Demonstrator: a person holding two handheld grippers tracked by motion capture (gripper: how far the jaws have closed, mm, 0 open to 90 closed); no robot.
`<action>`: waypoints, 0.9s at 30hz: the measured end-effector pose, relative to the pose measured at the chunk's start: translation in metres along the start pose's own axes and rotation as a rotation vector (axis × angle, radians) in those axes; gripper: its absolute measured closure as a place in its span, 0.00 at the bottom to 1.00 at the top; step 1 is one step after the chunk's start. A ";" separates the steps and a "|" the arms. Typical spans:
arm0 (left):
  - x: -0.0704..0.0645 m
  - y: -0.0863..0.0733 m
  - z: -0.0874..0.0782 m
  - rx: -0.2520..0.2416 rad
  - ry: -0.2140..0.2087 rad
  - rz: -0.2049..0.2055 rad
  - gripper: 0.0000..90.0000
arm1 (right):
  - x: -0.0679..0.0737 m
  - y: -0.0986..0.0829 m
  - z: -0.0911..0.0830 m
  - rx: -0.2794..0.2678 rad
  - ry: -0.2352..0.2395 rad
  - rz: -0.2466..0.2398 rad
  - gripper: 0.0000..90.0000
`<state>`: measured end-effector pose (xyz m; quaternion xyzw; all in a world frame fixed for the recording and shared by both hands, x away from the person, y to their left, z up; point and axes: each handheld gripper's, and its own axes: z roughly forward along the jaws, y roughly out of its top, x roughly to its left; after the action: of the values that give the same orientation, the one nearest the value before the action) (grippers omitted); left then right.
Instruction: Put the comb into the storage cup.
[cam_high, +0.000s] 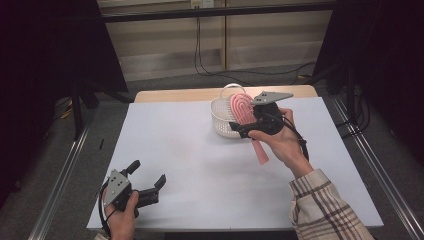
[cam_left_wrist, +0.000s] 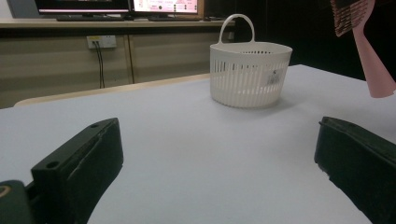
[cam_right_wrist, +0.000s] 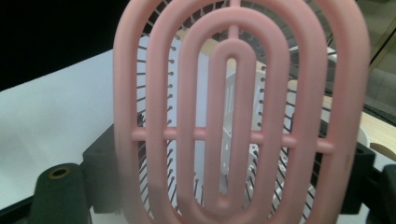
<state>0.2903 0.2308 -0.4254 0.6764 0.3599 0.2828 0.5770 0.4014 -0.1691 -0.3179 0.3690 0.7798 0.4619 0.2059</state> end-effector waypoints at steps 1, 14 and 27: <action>0.000 0.000 0.000 0.001 0.002 0.002 0.01 | -0.001 0.000 -0.002 -0.022 0.000 -0.004 0.22; -0.001 0.000 0.000 0.006 0.002 0.004 0.01 | -0.006 0.002 -0.009 -0.131 -0.025 0.000 0.22; 0.000 0.000 0.000 0.002 0.007 0.006 0.01 | -0.012 0.005 -0.009 -0.191 -0.050 0.013 0.22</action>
<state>0.2901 0.2307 -0.4252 0.6769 0.3602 0.2867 0.5743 0.4048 -0.1818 -0.3098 0.3642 0.7244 0.5261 0.2567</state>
